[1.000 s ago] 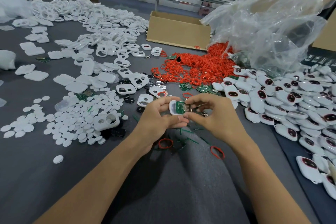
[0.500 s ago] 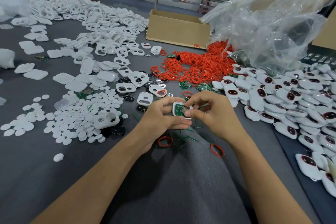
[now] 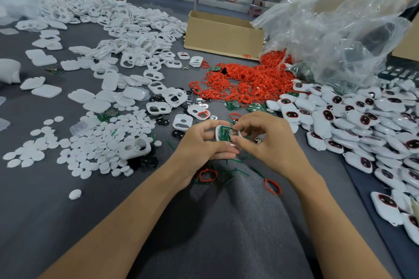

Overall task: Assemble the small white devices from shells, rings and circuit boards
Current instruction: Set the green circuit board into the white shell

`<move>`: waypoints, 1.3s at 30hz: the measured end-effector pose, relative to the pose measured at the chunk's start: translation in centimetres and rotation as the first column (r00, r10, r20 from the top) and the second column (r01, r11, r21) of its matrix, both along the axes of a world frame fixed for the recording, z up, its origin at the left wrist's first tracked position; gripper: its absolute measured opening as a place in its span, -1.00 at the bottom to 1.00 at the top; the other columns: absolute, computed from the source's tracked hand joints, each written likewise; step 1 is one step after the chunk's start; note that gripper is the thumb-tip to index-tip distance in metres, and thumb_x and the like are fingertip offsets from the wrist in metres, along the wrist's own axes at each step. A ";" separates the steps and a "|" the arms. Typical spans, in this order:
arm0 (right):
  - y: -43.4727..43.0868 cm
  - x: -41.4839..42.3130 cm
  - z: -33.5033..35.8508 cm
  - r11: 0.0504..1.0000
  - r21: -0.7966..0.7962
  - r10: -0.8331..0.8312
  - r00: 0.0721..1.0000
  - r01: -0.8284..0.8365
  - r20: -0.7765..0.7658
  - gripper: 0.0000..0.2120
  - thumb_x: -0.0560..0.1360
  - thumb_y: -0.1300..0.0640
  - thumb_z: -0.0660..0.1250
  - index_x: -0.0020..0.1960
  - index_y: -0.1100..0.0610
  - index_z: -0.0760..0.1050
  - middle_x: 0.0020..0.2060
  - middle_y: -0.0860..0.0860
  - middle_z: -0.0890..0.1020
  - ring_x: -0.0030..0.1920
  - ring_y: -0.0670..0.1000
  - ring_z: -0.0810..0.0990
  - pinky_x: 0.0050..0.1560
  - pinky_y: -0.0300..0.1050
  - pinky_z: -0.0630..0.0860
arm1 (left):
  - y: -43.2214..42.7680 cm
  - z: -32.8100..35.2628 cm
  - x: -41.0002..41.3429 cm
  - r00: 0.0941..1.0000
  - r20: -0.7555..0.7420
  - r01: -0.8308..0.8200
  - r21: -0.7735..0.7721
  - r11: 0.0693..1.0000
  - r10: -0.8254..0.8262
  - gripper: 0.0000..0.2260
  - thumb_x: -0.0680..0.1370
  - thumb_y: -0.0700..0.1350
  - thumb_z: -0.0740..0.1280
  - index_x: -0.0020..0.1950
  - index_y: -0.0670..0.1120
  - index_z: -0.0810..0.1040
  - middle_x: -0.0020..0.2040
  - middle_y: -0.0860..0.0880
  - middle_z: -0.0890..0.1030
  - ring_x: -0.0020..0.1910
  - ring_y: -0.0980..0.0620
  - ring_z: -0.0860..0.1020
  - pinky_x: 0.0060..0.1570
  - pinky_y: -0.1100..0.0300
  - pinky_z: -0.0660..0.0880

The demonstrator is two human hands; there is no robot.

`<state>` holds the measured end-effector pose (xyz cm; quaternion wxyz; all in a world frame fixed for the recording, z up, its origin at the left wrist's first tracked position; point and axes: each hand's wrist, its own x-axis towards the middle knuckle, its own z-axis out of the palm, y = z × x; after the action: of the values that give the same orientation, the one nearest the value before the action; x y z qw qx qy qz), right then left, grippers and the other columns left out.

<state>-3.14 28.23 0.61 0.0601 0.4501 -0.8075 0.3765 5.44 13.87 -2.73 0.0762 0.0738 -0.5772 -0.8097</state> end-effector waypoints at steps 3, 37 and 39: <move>-0.1 0.0 0.0 1.000 0.008 -0.003 1.000 0.003 -0.020 -0.86 0.33 0.30 0.53 -0.12 0.20 0.64 -0.16 0.06 0.65 -0.25 0.01 0.61 -0.16 0.02 0.57 | 0.0 0.1 0.0 1.000 0.000 0.002 -0.003 1.000 -0.002 -0.69 0.48 -0.48 0.32 0.13 -0.17 0.54 -0.15 -0.14 0.71 -0.19 -0.09 0.70 -0.13 0.17 0.64; -1.3 0.6 0.5 0.998 -0.048 -0.039 0.998 0.041 0.045 -0.91 0.39 0.23 0.49 -0.11 0.16 0.65 -0.16 0.01 0.65 -0.22 -0.03 0.59 -0.17 -0.16 0.52 | 0.2 0.2 -0.2 0.988 0.071 -0.138 0.018 0.990 0.136 -0.80 0.59 -0.36 0.22 0.00 -0.20 0.63 -0.19 -0.25 0.70 -0.24 -0.18 0.70 -0.27 0.15 0.64; -2.3 0.5 1.1 0.993 -0.089 -0.073 0.995 0.078 0.066 -0.95 0.42 0.24 0.46 -0.12 0.13 0.65 -0.19 -0.03 0.64 -0.22 -0.04 0.59 -0.16 -0.18 0.51 | 0.3 0.2 -0.2 0.989 0.069 -0.134 0.007 0.991 0.133 -0.80 0.60 -0.36 0.21 -0.01 -0.20 0.62 -0.18 -0.24 0.70 -0.23 -0.19 0.70 -0.24 0.13 0.65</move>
<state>-2.60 25.95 1.75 0.0694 0.4039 -0.8074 0.4244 5.23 14.16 -2.52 0.1100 0.1405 -0.5686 -0.8031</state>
